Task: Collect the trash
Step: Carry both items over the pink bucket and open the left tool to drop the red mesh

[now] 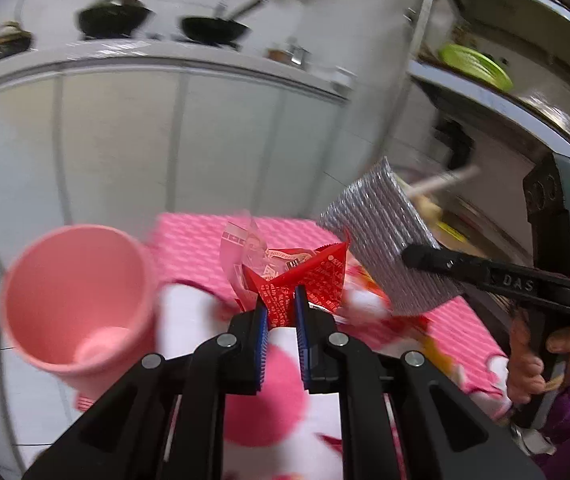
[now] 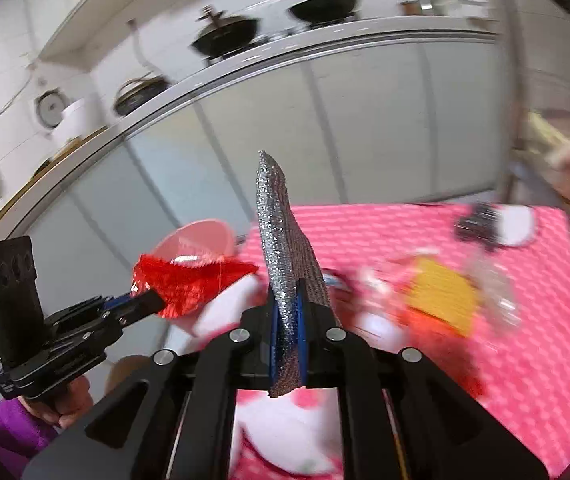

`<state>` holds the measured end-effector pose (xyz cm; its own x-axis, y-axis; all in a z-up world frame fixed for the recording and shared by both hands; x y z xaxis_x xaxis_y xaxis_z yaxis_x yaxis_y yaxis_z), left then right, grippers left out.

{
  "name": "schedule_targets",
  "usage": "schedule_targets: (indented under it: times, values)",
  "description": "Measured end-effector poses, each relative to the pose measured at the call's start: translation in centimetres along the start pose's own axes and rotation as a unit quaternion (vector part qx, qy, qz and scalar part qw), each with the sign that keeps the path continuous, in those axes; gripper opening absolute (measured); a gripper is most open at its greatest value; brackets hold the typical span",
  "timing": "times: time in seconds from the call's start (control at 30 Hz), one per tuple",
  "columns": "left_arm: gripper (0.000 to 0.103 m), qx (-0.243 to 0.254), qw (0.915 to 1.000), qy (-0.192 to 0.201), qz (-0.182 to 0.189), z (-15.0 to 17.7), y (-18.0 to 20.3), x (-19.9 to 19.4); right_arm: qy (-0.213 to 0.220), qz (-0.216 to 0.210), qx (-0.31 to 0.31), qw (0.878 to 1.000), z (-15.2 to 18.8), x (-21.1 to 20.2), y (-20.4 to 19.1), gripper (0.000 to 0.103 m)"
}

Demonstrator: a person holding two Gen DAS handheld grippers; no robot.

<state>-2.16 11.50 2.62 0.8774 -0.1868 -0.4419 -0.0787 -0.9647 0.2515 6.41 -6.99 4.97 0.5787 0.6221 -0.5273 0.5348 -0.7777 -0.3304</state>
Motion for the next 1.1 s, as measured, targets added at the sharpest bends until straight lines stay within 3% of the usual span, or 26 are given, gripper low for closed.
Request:
schedule_targets:
  times: [0.2,0.33,0.5,0.7,0.97,1.03,1.1]
  values:
    - [0.012,-0.04,0.9954,0.019,-0.085,-0.6,-6.9,-1.9,-0.043,-0.064,-0.038,0.996,-1.9,6.3,-6.0,0.008]
    - [0.012,-0.078,0.989,0.006,-0.126,0.1,-11.2,-1.4,-0.066,-0.082,-0.054,0.993,-2.7,11.5,-10.0,0.008]
    - [0.012,-0.096,0.9821,-0.017,-0.161,1.3,-14.9,0.0,-0.1,-0.096,-0.026,0.99,-2.9,17.3,-12.4,0.008]
    - [0.012,-0.106,0.9773,-0.053,-0.176,3.2,-16.9,2.2,-0.142,-0.073,-0.01,0.987,-1.6,22.9,-13.0,0.008]
    - [0.014,-0.116,0.9738,-0.077,-0.18,4.5,-18.1,4.3,-0.167,-0.043,0.0,0.985,0.2,26.1,-11.8,0.008]
    - [0.021,-0.117,0.9724,-0.077,-0.187,4.7,-18.1,4.2,-0.17,-0.039,0.001,0.985,0.1,26.5,-11.9,0.008]
    - [0.044,-0.124,0.9709,-0.079,-0.19,4.8,-18.3,4.4,-0.177,-0.041,0.003,0.983,0.3,26.9,-11.9,0.009]
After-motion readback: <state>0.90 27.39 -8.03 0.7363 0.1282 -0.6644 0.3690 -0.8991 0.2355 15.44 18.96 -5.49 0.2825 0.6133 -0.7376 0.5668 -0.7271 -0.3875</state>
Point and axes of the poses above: each gripper's, at about its wrist camera, not at the fingertips, and x roughly the way its jaws point, y to its right, z to its underside, the point moved 1 cm from there along x, roughly the way its jaws point, and after that the axes turned 6 degrees about y, right-handed, at the moved point
